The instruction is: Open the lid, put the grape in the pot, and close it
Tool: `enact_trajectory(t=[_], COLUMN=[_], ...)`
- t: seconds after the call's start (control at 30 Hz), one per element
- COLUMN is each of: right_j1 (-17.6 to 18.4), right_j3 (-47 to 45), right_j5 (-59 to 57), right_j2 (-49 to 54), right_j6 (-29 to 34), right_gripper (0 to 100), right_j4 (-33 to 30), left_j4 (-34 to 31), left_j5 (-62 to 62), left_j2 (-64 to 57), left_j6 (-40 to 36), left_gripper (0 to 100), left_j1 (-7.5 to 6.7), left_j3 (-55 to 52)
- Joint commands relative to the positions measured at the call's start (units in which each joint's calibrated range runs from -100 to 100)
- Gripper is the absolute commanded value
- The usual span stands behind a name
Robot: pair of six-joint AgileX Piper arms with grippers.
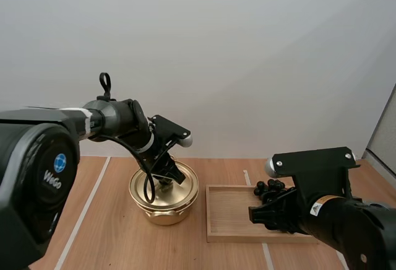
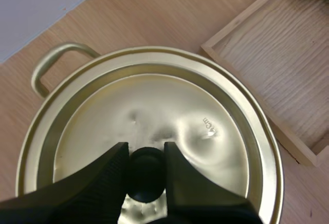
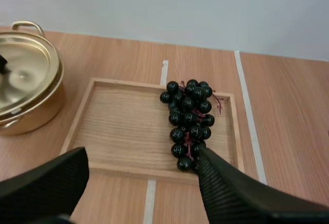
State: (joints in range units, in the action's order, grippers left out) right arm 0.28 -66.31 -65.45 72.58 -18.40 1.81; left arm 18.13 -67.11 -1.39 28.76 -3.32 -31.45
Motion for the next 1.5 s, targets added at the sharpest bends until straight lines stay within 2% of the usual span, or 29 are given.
enact_trajectory(t=[0.0,0.27,0.43,0.57,0.77,1.0,1.47], right_j1=[-0.32,-1.72,-5.04,-5.57,-5.57,-5.57,-5.57], right_j3=[0.61,10.15,11.58,12.36,14.46,14.46,14.46], right_j5=[8.36,7.16,14.41,18.10,19.92,28.79,36.37], right_j2=[-8.43,-25.41,-35.03,-42.35,-51.42,-59.40,-68.36], right_j6=[0.15,1.30,1.42,1.42,-0.45,-4.03,-5.48], right_gripper=[100,100,100,100,100,100,100], right_j4=[-3.21,-4.22,-4.22,-4.01,-4.11,-4.11,-4.22], left_j4=[0.02,0.02,-0.02,-0.02,-0.02,-0.02,1.36], left_j5=[-0.51,-1.91,-2.32,-2.32,-2.32,-2.48,-2.45], left_j2=[-5.98,-19.88,-27.21,-30.33,-31.05,-31.05,-31.05], left_j6=[-0.33,-0.33,-0.33,-0.33,-0.33,-1.13,-1.36], left_gripper=[0,0,0,0,0,0,0], left_j1=[-0.17,-0.17,-0.17,-0.17,-0.17,-0.17,-0.17], left_j3=[0.46,0.46,0.46,0.46,0.46,0.46,0.46])
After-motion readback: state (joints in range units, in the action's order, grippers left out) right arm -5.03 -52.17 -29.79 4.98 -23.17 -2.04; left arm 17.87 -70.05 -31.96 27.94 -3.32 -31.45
